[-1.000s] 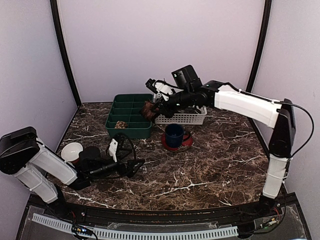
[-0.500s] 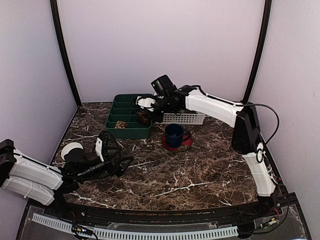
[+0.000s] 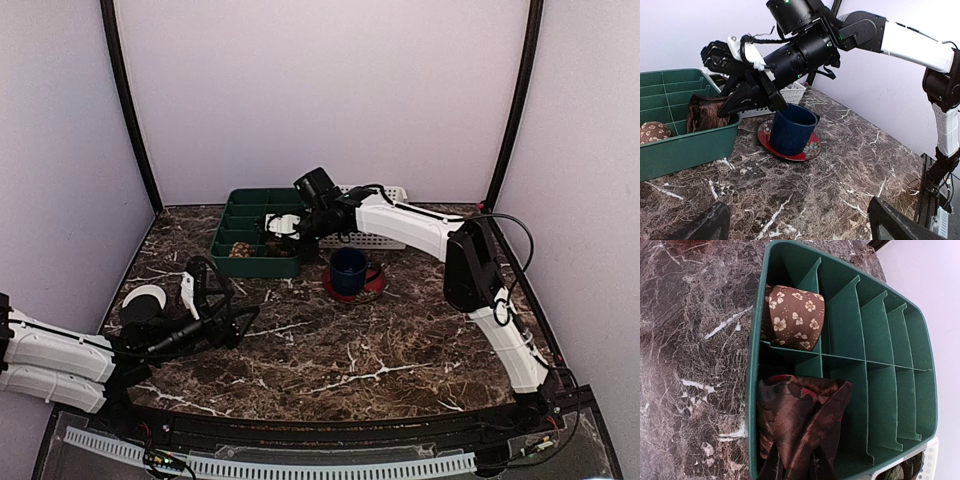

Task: Roll the ties
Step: Place the tie at the center of the board.

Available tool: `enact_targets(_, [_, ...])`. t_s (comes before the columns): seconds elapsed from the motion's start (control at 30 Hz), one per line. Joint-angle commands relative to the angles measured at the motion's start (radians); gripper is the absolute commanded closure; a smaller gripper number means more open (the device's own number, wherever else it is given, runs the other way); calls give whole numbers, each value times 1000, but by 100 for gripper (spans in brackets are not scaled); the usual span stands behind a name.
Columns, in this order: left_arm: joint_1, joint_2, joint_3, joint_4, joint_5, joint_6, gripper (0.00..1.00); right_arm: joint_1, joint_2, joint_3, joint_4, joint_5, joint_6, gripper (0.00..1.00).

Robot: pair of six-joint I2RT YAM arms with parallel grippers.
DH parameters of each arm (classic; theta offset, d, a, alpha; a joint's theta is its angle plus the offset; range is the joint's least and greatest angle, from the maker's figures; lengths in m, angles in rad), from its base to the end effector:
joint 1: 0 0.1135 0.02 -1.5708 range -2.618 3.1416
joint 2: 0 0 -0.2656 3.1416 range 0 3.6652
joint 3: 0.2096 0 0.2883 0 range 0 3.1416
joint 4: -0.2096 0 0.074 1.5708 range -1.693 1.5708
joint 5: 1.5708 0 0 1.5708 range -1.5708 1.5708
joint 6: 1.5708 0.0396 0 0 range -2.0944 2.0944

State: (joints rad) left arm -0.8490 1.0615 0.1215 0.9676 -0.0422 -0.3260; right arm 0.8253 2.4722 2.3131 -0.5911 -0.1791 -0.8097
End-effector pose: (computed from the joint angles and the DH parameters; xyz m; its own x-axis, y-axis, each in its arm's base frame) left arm 0.1458 -0.1631 0.1562 -0.2140 -0.2412 -0.9466 0.6899 0.6487 -0.3212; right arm 0.4010 0.4448 0.2158 0.2685 -0.7595 -0.5925 -0.8945 0.0316 -0.4459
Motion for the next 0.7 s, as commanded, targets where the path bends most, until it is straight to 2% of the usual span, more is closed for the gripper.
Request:
enact_targets(0.0, [5,-56,-8,-49,-41,1,1,9,71,43,-30,-42,-33,100])
enact_targets(0.27, [5,-129,5,-134,-132,12,1,9,148,52,-66,-57,-41,100])
enact_targets(0.4, [6,-169,80,-302,-268,30,1,8,165,51,-84,-68,-40,100])
enact_targets(0.5, [37,-141,191,-464,-361,50,4,5,160,41,-83,-64,-34,100])
enact_targets(0.57, [90,-108,265,-540,-350,41,7,5,150,33,-71,-59,-28,100])
enact_targets(0.67, [211,-40,362,-601,-198,0,10,5,113,-2,-33,-59,-18,100])
